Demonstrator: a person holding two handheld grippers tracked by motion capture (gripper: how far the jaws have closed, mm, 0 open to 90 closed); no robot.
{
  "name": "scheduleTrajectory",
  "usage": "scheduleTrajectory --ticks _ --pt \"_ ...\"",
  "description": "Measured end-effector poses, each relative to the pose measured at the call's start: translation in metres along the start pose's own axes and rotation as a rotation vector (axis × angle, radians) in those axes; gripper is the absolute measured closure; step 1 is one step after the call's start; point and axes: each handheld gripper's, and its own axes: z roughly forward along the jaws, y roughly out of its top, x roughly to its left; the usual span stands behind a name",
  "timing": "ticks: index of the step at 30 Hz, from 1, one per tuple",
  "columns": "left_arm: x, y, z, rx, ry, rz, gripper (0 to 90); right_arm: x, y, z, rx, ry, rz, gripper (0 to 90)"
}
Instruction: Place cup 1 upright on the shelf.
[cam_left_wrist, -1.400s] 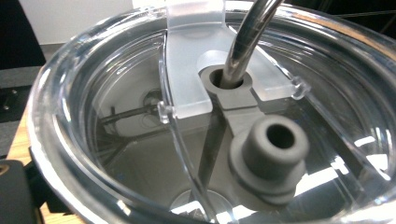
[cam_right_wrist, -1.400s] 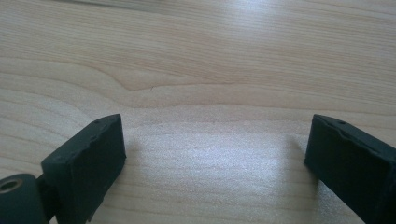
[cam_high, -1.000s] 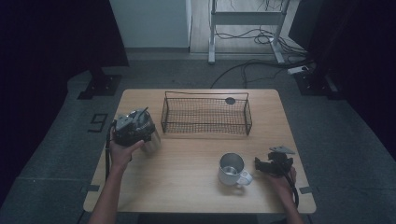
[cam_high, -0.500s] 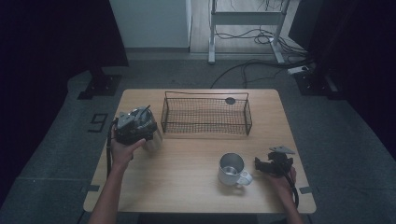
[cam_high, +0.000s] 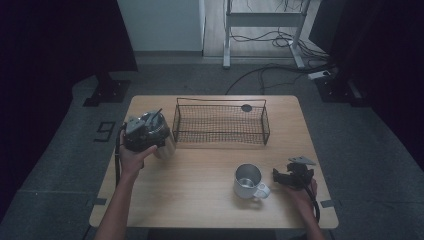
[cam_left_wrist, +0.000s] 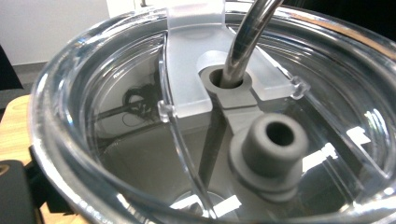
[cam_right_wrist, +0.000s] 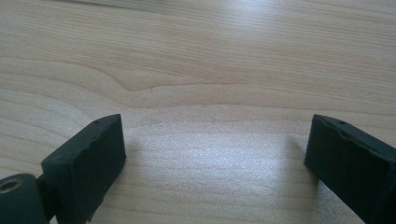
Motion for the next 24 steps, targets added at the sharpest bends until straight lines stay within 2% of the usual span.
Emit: scheduleTrajectory --ticks 16,24 --pt "-0.011 0.022 0.001 -0.015 -0.016 0.021 4.0 0.000 0.000 0.000 -0.002 0.001 0.000 5.0" --pt "-0.014 0.033 0.002 -0.021 -0.025 0.019 4.0 0.000 0.000 0.000 -0.003 0.002 0.002 5.1"
